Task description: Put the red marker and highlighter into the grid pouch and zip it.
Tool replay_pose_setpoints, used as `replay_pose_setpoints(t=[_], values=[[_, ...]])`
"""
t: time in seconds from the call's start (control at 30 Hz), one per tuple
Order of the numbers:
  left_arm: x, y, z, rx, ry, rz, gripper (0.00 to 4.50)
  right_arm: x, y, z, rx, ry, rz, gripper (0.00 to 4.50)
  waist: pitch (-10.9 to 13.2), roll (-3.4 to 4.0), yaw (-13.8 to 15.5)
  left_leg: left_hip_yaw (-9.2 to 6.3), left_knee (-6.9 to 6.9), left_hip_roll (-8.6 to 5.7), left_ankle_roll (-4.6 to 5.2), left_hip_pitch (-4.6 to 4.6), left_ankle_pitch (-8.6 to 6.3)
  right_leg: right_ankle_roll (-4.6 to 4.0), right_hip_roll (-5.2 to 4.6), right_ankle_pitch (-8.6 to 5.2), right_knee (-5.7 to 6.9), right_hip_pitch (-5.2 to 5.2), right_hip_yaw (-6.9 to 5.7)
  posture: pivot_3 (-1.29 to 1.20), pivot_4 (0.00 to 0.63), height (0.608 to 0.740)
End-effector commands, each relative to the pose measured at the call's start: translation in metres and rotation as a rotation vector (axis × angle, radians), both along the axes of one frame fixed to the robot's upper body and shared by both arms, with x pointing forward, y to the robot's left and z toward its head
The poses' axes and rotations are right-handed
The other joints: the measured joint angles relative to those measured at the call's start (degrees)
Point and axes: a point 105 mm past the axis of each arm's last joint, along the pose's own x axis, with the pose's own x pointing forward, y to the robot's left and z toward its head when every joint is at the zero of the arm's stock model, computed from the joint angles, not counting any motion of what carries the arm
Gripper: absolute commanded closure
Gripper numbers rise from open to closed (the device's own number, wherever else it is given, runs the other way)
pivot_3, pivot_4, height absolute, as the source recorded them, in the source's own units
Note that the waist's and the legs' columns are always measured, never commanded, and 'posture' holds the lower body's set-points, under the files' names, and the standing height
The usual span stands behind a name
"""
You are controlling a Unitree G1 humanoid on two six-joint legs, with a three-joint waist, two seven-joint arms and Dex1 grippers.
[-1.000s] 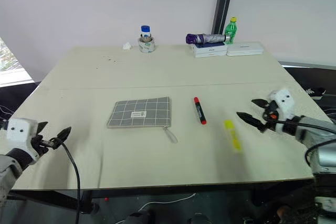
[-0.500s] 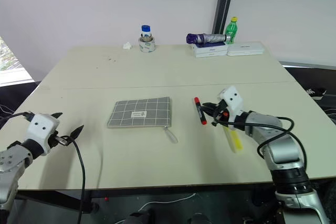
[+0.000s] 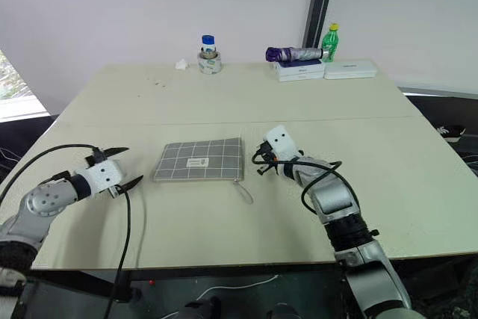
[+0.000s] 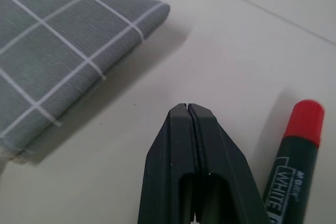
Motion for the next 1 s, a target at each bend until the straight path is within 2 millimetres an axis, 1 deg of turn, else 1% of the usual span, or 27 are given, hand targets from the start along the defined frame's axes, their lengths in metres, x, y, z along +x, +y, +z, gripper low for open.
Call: replay_pose_setpoints(t=[0.03,0.17,0.3,0.47,0.63,0.8,1.0], values=[[0.007,-0.012,0.007,0.061,-0.057,-0.071,0.00,0.005,0.009,0.009,-0.020,-0.034,-0.002,4.49,0.00,0.00,-0.09,0.00,0.00,0.01,0.00,0.00,0.00,0.00,0.02,0.00,0.01,-0.01,0.00,0.00,0.150,0.740],[0.011,-0.024,0.002,0.109,-0.056,-0.132,0.00,0.004,0.020,0.004,-0.029,-0.020,0.016,4.49,0.00,0.00,-0.28,0.00,0.00,0.02,0.00,0.00,0.00,0.00,0.09,0.00,0.08,-0.05,0.02,0.00,0.150,0.740],[0.012,-0.031,0.000,0.113,-0.051,-0.168,0.00,0.002,0.035,-0.001,-0.028,-0.010,0.059,4.49,0.00,0.00,-0.29,0.02,0.02,0.02,-0.02,0.00,0.02,0.00,0.11,0.00,0.25,-0.11,0.05,0.00,0.150,0.740],[0.012,-0.036,-0.002,0.113,-0.041,-0.203,0.00,0.005,0.047,-0.009,-0.051,0.003,0.078,4.49,0.00,0.00,-0.30,0.01,0.09,0.02,-0.07,0.01,0.06,0.00,0.13,0.00,0.38,-0.11,0.05,0.00,0.150,0.740],[0.009,-0.042,-0.002,0.094,-0.035,-0.235,0.00,0.011,0.059,-0.009,-0.053,-0.005,0.092,4.49,-0.01,0.00,-0.57,0.00,0.09,0.02,-0.11,0.04,0.09,0.00,0.14,0.00,0.46,-0.12,0.06,0.00,0.150,0.740],[0.006,-0.047,-0.001,0.069,-0.035,-0.257,0.00,0.014,0.065,-0.006,-0.060,-0.021,0.116,4.49,-0.01,0.00,-1.35,-0.02,0.10,0.02,-0.19,0.03,0.14,0.00,0.14,-0.02,0.76,-0.27,0.09,0.00,0.150,0.740],[0.001,-0.048,-0.002,0.057,-0.030,-0.270,0.00,0.013,0.067,-0.010,-0.079,-0.017,0.146,4.49,-0.01,0.00,-1.59,-0.01,0.08,0.04,-0.21,0.03,0.16,-0.01,0.17,-0.02,0.86,-0.37,0.14,0.00,0.150,0.740]])
